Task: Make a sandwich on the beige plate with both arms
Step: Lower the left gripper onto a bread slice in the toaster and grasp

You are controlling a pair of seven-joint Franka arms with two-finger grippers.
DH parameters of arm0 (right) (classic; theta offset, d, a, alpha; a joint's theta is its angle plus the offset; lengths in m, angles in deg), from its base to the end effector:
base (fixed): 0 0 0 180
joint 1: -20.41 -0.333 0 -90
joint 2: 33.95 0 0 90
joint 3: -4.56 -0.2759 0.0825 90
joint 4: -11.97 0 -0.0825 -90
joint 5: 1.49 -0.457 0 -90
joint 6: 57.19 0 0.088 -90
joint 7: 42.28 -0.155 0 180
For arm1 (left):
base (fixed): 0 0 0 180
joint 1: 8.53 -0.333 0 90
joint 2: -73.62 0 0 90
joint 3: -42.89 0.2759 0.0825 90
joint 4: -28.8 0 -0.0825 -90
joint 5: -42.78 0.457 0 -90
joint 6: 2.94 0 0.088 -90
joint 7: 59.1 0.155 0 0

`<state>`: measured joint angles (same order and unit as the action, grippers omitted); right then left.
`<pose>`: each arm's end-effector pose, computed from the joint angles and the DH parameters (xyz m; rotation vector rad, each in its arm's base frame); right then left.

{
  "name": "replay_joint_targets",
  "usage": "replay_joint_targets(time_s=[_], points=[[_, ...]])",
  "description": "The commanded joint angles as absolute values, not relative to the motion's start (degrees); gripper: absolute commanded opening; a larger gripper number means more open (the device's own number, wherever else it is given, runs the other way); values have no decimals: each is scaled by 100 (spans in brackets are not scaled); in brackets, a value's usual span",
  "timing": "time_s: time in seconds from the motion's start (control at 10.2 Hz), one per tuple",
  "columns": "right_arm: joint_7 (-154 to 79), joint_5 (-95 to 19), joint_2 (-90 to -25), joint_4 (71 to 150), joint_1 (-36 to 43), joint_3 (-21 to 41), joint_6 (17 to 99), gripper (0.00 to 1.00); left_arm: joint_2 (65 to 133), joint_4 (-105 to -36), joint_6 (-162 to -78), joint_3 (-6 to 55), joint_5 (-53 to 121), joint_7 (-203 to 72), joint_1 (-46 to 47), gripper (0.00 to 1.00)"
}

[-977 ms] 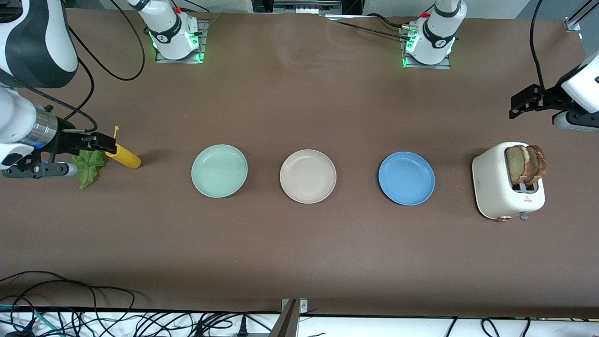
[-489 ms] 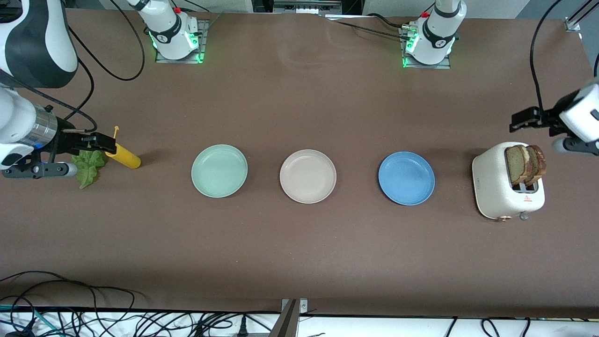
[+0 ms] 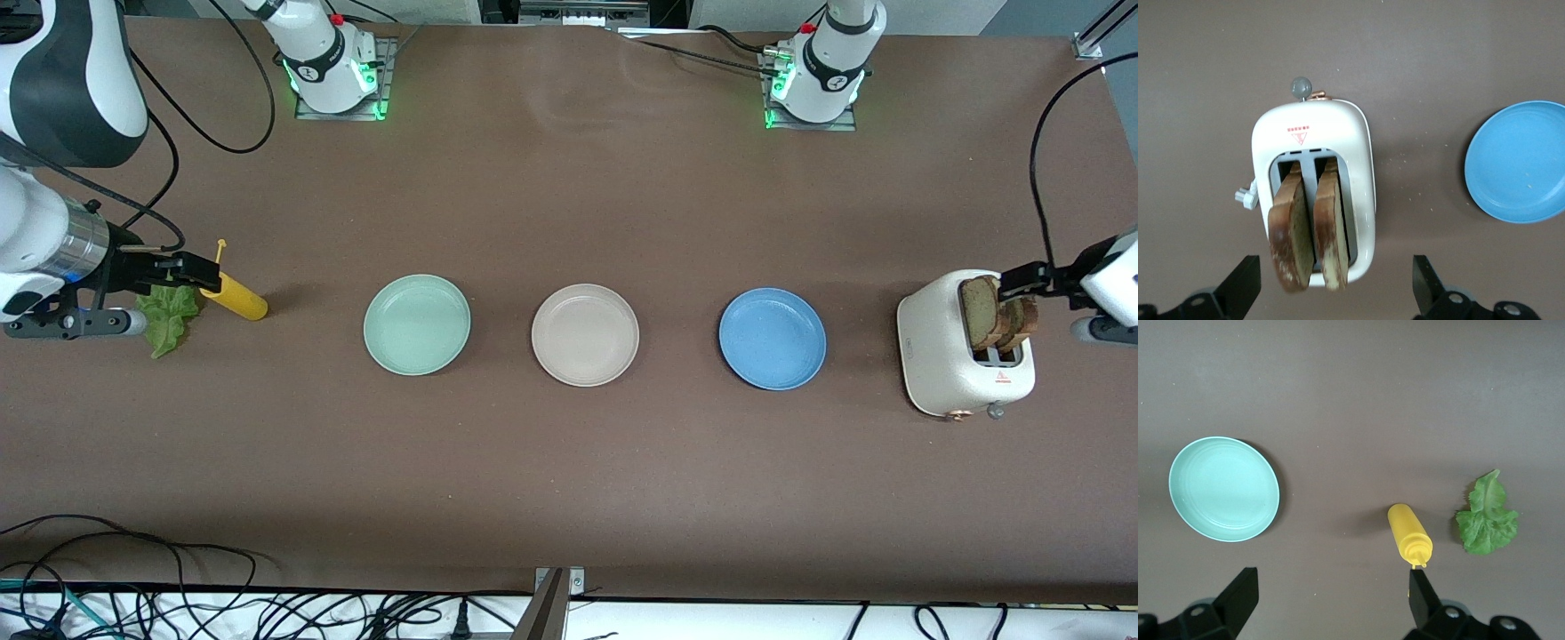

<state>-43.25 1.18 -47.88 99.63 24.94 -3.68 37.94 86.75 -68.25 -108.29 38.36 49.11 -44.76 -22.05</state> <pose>0.6799 0.0318 0.4075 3.1199 0.0816 -0.1713 0.6646 0.1208 0.3418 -3.0632 0.1929 0.1524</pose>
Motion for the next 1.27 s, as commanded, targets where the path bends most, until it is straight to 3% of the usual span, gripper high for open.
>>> replay_joint_targets(time_s=[0.0,0.59,0.78,0.88,1.08,1.17], points=[[-4219,88,-4748,9960,2550,-405,3755,100,8505,-7498,-11463,3797,5069,-4398,-2320,100],[-4219,88,-4748,9960,2559,-405,3755,100,8382,-8228,-11737,3771,4701,-4653,-2444,100],[-4219,88,-4748,9960,2559,-405,3755,100,8434,-8255,-11773,3771,4665,-4662,-2453,95],[-4219,88,-4748,9969,2559,-405,3755,100,8460,-8255,-11773,3779,4665,-4653,-2479,85],[-4219,88,-4757,9960,2559,-405,3764,100,8540,-8203,-11773,3788,4734,-4601,-2567,2],[-4219,88,-4749,9960,2568,-405,3756,100,8531,-8168,-11755,3797,4770,-4583,-2584,0]])
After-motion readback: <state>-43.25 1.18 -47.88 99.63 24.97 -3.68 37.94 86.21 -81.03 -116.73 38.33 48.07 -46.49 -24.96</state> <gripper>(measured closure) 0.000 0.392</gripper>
